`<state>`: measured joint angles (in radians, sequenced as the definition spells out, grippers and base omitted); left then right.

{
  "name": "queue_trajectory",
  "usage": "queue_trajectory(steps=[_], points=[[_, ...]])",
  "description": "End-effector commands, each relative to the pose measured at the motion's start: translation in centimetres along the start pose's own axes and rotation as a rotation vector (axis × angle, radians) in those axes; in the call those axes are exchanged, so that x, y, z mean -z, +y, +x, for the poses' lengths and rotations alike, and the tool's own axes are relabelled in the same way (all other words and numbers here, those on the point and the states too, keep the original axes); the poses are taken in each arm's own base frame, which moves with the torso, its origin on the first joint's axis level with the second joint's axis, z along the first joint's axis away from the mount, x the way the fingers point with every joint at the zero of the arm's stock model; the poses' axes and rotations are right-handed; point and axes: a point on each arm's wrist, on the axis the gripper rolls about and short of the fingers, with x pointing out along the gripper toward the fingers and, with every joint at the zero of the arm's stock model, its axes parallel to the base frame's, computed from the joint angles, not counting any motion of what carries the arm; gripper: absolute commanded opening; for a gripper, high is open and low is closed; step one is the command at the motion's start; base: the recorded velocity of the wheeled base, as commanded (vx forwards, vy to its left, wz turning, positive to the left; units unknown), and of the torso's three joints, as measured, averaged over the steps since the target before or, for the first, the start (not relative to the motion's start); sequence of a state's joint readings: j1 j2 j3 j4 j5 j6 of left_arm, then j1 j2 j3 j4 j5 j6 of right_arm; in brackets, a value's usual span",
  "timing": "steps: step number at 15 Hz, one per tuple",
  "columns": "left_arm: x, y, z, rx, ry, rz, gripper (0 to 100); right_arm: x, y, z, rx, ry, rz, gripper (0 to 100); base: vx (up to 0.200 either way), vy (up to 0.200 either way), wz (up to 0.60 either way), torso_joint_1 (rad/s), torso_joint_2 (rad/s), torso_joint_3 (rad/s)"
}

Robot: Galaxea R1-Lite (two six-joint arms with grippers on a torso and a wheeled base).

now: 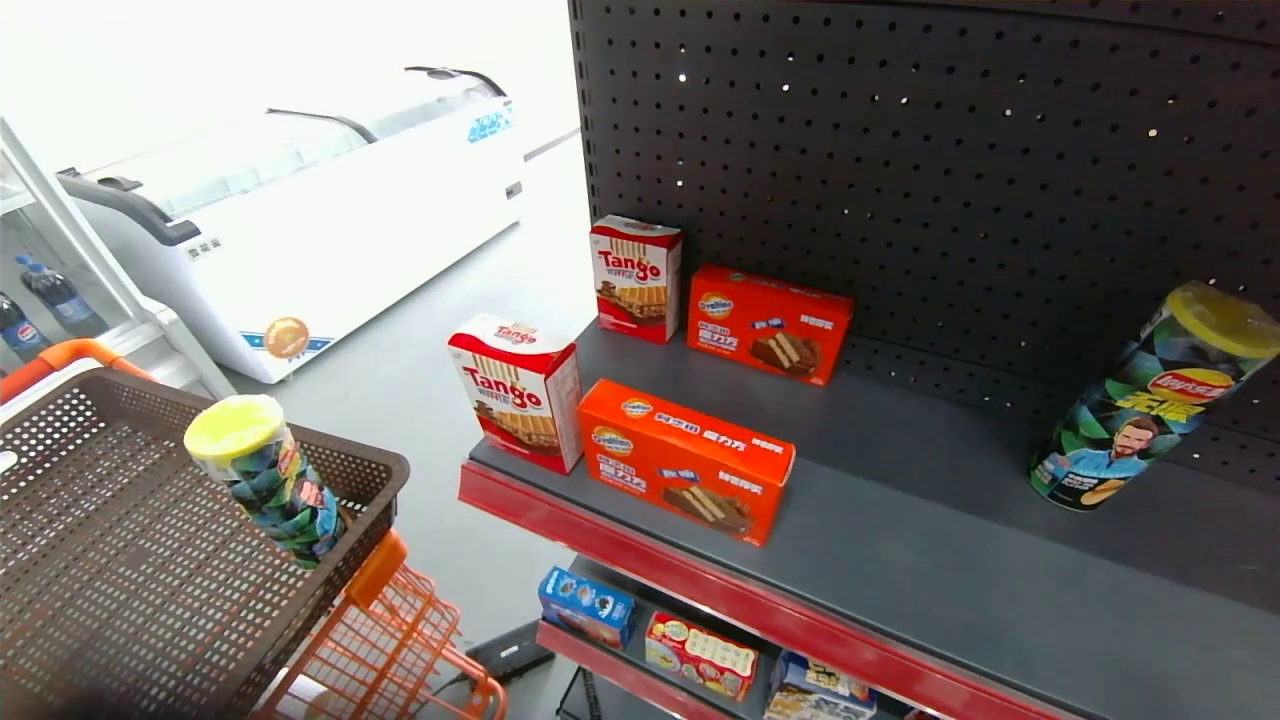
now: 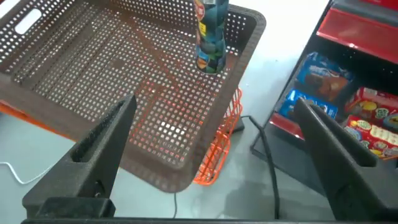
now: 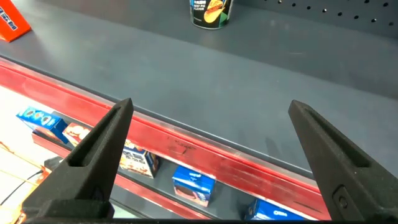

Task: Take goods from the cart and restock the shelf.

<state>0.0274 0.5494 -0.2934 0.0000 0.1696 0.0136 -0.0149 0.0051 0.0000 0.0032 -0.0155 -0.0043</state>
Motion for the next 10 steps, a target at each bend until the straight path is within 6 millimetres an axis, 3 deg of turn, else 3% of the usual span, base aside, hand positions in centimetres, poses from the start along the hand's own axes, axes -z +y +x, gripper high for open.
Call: queue_trajectory(steps=[1, 4, 5, 6, 10], points=[[-1.9, -0.1, 5.3, -0.024, 0.129, -0.028, 100, 0.0, 0.0, 0.0, 0.000, 0.001, 0.000, 100, 0.000, 0.000, 0.00, 0.000, 0.00, 0.000], [-1.6, 0.7, 9.2, -0.092, 0.202, -0.015, 100, 0.0, 0.0, 0.0, 0.000, -0.001, 0.001, 100, 0.000, 0.000, 0.00, 0.000, 0.00, 0.000], [-1.6, 0.7, 9.2, -0.092, 0.202, -0.015, 100, 0.0, 0.0, 0.0, 0.000, -0.001, 0.001, 100, 0.000, 0.000, 0.00, 0.000, 0.00, 0.000], [-0.8, 0.6, 11.7, -0.085, 0.204, -0.005, 100, 0.0, 0.0, 0.0, 0.000, -0.001, 0.001, 100, 0.000, 0.000, 0.00, 0.000, 0.00, 0.000], [-0.1, 0.6, 16.8, -0.090, 0.092, -0.009, 100, 0.0, 0.0, 0.0, 0.000, -0.001, 0.000, 100, 0.000, 0.000, 0.00, 0.000, 0.00, 0.000]])
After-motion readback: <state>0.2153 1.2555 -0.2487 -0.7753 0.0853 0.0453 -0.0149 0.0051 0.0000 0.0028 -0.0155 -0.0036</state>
